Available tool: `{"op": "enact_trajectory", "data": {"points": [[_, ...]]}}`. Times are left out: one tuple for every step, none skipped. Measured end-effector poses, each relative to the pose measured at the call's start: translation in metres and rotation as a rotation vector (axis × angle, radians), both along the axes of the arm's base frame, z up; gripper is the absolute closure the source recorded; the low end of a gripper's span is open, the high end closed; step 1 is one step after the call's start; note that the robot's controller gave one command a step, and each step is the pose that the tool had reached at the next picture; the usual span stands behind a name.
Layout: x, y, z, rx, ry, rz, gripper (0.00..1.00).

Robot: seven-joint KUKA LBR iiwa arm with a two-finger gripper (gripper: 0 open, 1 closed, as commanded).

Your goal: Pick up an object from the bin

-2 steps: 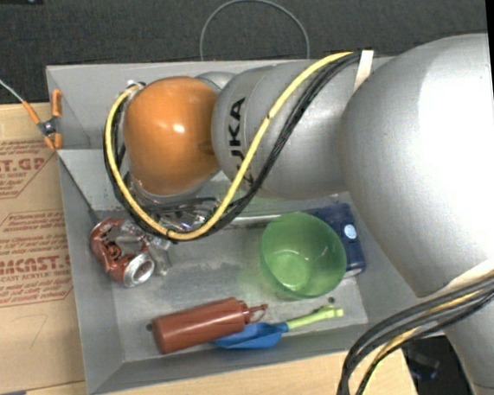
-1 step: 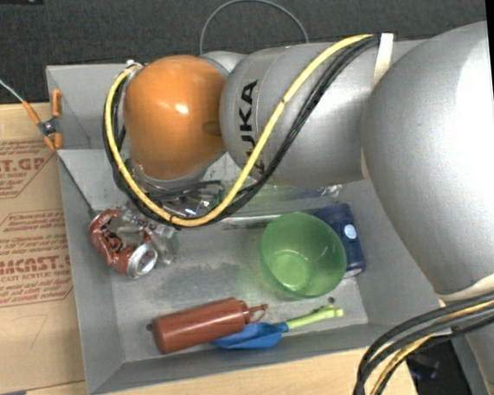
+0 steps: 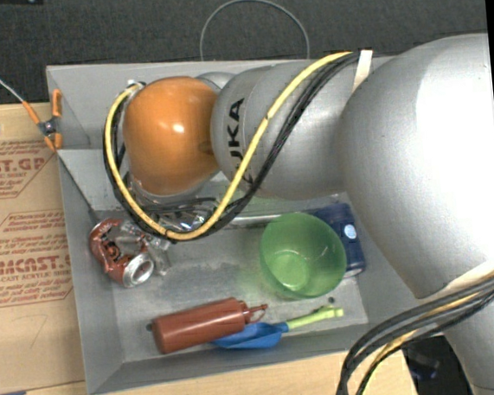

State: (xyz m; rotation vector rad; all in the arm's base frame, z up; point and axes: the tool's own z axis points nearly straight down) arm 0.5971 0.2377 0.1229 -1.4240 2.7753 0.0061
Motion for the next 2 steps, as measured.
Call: {"op": "enact_trajectory", "data": {"points": [[0.0013, 0.0039, 0.0572, -0.002, -0.007, 0.062, 1.00], [0.0003, 0.0026, 0.0540, 0.001, -0.002, 0.033, 1.00]]}}
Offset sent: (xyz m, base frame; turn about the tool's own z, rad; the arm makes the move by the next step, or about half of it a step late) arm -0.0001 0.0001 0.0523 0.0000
